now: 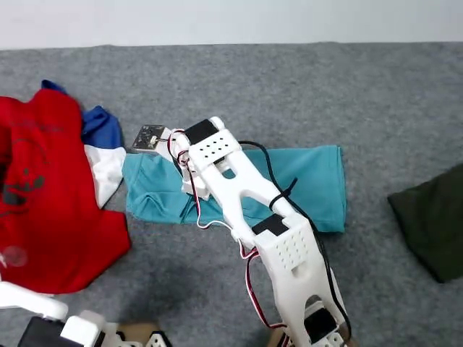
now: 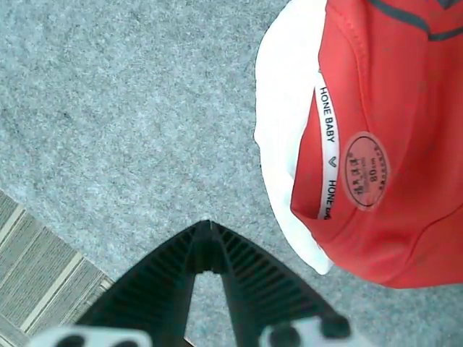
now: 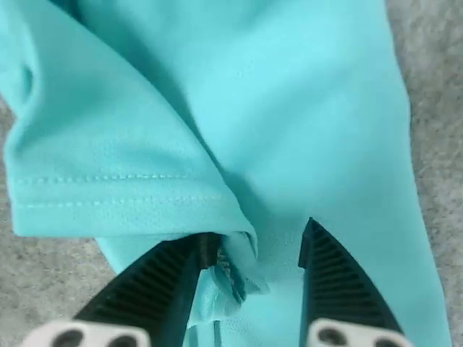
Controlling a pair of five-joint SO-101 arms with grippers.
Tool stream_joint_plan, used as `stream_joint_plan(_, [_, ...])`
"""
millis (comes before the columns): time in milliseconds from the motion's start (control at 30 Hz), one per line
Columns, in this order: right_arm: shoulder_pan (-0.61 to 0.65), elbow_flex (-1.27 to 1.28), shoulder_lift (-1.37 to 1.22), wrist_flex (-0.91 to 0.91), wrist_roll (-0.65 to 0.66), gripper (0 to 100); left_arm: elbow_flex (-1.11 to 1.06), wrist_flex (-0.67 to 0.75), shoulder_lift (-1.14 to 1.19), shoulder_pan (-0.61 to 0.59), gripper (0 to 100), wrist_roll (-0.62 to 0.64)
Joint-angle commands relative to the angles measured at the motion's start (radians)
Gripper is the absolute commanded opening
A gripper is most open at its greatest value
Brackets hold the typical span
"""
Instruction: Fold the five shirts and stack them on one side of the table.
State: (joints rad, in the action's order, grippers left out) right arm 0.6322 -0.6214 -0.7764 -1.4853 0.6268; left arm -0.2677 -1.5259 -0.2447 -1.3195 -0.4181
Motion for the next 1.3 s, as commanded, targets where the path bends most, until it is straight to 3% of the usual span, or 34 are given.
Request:
stream_joint_plan(0, [-0.05,-0.106,0.005,0.019,-0.011,19.9,0.002,0.0,-0.012,-0.008,0,-0.006])
stream_joint_plan(200, [-0.097,-0.12,0.016,0.038,-0.011,19.9,0.002,-0.002,-0.012,-0.008,0,-0.006])
stream_joint_plan(600, [-0.002,-0.135,0.114,-0.306,-0.005,16.3,0.002,-0.006,-0.012,-0.008,0,-0.006])
stream_joint_plan(733, [0.013,-0.109,0.136,-0.306,-0.008,1.3,0.002,-0.005,-0.012,-0.003,0,-0.006])
stream_joint_plan(1033, [0.133,-0.02,0.081,-0.274,-0.009,1.0,0.002,0.0,-0.012,0.0,0,-0.006])
stream_joint_plan(1267, [0.153,-0.035,-0.008,-0.104,-0.009,1.0,0.002,0.0,-0.012,0.0,0,-0.006])
